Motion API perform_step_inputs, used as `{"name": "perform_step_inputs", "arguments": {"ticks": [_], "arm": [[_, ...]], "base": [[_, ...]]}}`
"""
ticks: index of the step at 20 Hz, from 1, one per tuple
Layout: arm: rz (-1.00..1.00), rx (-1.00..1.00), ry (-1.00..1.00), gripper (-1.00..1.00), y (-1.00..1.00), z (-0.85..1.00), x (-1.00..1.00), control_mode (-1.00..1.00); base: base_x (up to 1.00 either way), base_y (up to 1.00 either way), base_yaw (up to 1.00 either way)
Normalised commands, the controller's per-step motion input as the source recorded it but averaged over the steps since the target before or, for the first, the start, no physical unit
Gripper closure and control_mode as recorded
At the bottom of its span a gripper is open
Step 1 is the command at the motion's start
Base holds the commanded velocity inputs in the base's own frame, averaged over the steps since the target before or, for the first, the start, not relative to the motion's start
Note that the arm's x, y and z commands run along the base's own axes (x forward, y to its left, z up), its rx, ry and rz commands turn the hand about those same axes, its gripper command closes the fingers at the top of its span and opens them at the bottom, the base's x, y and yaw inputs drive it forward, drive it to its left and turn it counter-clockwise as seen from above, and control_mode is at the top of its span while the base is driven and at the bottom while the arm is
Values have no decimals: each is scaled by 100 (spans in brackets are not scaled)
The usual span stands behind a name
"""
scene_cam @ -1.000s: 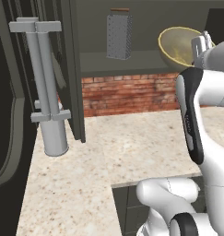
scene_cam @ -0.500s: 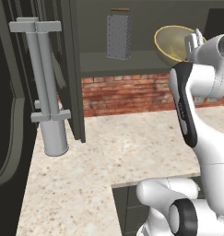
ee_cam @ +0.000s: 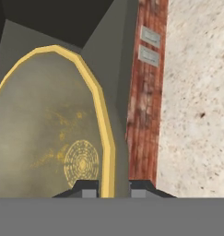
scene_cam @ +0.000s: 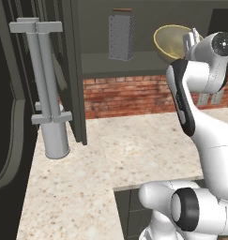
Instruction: Pick the mug and place it in the sink. Pick the bowl and place it in the open cabinet and then close the cabinet.
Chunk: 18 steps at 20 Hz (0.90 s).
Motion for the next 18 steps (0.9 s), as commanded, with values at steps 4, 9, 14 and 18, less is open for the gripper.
{"name": "perform_step_inputs", "arguments": {"ticks": [4, 9, 14, 18], "arm": [[0, 0, 0, 100, -8, 0, 41, -100], [0, 0, 0, 100, -3, -1, 34, -100], [0, 0, 0, 100, -1, -8, 21, -100], [0, 0, 0, 100, -3, -13, 12, -100]], "base": [[0, 0, 0], [0, 0, 0], [0, 0, 0], [0, 0, 0]]}}
